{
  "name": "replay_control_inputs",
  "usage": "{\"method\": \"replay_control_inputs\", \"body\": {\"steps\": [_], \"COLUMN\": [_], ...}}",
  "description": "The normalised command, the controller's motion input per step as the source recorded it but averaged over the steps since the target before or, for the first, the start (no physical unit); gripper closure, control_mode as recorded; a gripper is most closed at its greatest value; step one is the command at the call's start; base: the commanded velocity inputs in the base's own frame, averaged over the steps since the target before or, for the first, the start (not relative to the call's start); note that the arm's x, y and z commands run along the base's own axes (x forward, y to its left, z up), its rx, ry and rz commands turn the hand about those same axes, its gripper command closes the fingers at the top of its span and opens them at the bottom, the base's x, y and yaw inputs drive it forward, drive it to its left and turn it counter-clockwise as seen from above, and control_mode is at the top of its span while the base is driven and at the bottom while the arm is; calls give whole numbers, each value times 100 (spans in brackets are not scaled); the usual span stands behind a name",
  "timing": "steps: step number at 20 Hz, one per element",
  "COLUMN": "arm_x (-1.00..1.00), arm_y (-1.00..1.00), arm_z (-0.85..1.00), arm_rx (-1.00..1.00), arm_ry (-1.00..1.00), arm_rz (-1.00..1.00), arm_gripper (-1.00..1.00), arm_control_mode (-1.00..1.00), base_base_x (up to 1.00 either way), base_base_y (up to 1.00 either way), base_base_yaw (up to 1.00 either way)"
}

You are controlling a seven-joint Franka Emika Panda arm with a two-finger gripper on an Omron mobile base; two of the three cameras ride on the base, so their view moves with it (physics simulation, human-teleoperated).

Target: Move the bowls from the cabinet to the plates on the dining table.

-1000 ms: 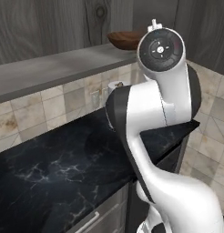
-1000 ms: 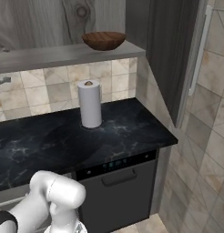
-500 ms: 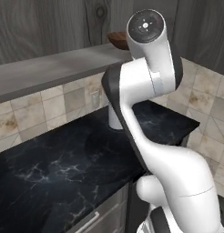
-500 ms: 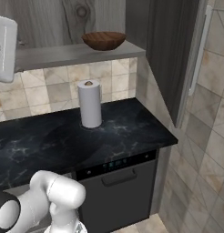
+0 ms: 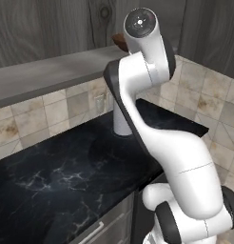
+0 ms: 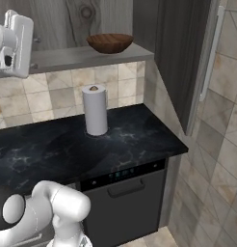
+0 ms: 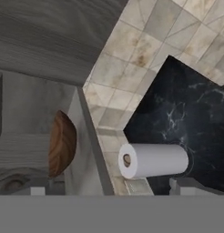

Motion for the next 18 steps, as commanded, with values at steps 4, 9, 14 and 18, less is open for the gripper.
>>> {"method": "replay_control_inputs", "body": {"steps": [4, 9, 14, 18], "arm_x": [70, 70, 56, 64], "arm_y": [1, 1, 0, 0], "arm_z": [0, 0, 0, 0], "arm_rx": [0, 0, 0, 0], "arm_ry": [-6, -2, 3, 1], "arm_rz": [1, 0, -1, -3], "arm_gripper": [-100, -100, -100, -100], "arm_control_mode": [-100, -100, -100, -100], "base_base_x": [0, 0, 0, 0], "base_base_y": [0, 0, 0, 0], "base_base_yaw": [0, 0, 0, 0]}}
